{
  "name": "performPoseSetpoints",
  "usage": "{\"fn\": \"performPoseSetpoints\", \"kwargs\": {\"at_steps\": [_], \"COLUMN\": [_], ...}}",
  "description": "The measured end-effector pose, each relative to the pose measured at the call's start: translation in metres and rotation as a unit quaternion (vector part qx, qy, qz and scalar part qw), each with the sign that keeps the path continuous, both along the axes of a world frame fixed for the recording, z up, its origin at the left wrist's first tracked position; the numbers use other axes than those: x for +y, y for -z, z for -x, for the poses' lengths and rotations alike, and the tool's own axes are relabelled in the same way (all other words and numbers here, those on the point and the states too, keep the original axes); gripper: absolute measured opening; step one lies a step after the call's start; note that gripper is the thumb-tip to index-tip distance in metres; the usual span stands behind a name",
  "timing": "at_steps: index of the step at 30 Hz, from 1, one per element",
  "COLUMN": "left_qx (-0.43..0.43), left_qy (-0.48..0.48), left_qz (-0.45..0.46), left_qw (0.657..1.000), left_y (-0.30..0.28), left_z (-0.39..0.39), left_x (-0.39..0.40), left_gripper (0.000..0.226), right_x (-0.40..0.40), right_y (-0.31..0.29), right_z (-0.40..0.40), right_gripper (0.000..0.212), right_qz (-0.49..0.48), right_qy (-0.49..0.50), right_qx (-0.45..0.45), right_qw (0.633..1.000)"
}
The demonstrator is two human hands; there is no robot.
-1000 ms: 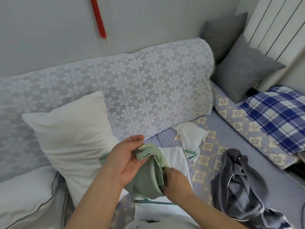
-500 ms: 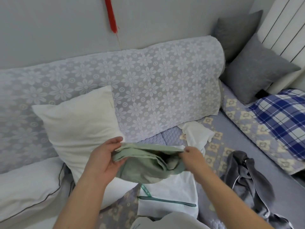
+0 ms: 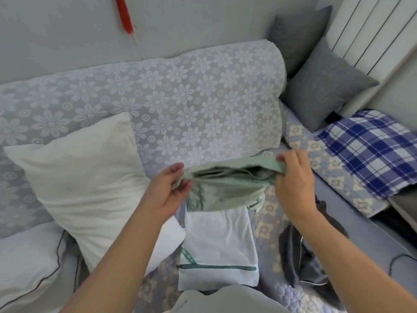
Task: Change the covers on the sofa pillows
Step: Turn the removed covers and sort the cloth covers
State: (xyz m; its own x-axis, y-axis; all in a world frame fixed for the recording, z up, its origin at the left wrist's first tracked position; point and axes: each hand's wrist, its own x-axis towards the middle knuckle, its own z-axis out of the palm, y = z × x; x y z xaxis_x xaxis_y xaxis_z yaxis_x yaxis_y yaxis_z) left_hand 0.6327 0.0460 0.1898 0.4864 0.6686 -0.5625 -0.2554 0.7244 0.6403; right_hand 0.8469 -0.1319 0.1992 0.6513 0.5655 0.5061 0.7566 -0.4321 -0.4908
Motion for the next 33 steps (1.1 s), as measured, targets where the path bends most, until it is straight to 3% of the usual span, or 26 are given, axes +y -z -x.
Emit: {"fn": "performPoseSetpoints", "kwargs": {"at_steps": [3, 7, 14, 17, 19, 21, 23, 24, 25, 27, 28, 29, 31, 33], "left_qx": [0.054, 0.225, 0.394, 0.416, 0.381, 0.292, 0.19, 0.156, 0.152, 0.235, 0.325, 0.423, 0.539, 0.568], "left_qy": [0.063, 0.088, 0.152, 0.173, 0.154, 0.076, 0.001, -0.027, -0.036, 0.043, 0.131, 0.219, 0.318, 0.323], "left_qz": [-0.001, 0.048, 0.251, 0.276, 0.299, 0.305, 0.282, 0.266, 0.247, 0.176, 0.113, 0.043, -0.054, -0.07], "left_qw": [0.997, 0.969, 0.871, 0.849, 0.861, 0.903, 0.94, 0.951, 0.956, 0.955, 0.93, 0.878, 0.778, 0.754], "left_y": [0.036, 0.145, 0.302, 0.336, 0.343, 0.344, 0.344, 0.342, 0.348, 0.367, 0.379, 0.399, 0.425, 0.45], "left_z": [0.016, 0.029, 0.052, 0.047, 0.037, 0.022, 0.008, 0.0, -0.006, -0.017, -0.021, -0.022, -0.022, -0.01], "left_x": [-0.024, -0.065, -0.146, -0.153, -0.14, -0.112, -0.075, -0.059, -0.045, -0.028, -0.027, -0.029, -0.039, -0.052], "left_gripper": [0.021, 0.023, 0.028, 0.019, 0.013, 0.011, 0.014, 0.016, 0.017, 0.022, 0.031, 0.042, 0.045, 0.05], "right_x": [-0.033, -0.078, -0.133, -0.13, -0.113, -0.084, -0.049, -0.034, -0.021, -0.002, 0.001, 0.003, -0.004, -0.015], "right_y": [0.031, 0.127, 0.28, 0.327, 0.346, 0.361, 0.362, 0.361, 0.365, 0.385, 0.4, 0.416, 0.451, 0.477], "right_z": [0.022, 0.046, 0.065, 0.051, 0.03, -0.003, -0.037, -0.051, -0.062, -0.072, -0.071, -0.067, -0.051, -0.034], "right_gripper": [0.043, 0.037, 0.035, 0.032, 0.024, 0.021, 0.017, 0.014, 0.012, 0.024, 0.035, 0.045, 0.061, 0.075], "right_qz": [-0.04, 0.113, 0.428, 0.494, 0.533, 0.474, 0.286, 0.189, 0.125, 0.18, 0.256, 0.317, 0.395, 0.412], "right_qy": [0.076, 0.089, 0.093, 0.071, 0.083, 0.127, 0.172, 0.187, 0.192, 0.15, 0.123, 0.092, 0.063, 0.095], "right_qx": [0.173, 0.226, 0.408, 0.432, 0.43, 0.473, 0.594, 0.646, 0.674, 0.652, 0.615, 0.583, 0.565, 0.577], "right_qw": [0.981, 0.963, 0.801, 0.751, 0.724, 0.732, 0.733, 0.716, 0.703, 0.721, 0.735, 0.743, 0.722, 0.698]}}
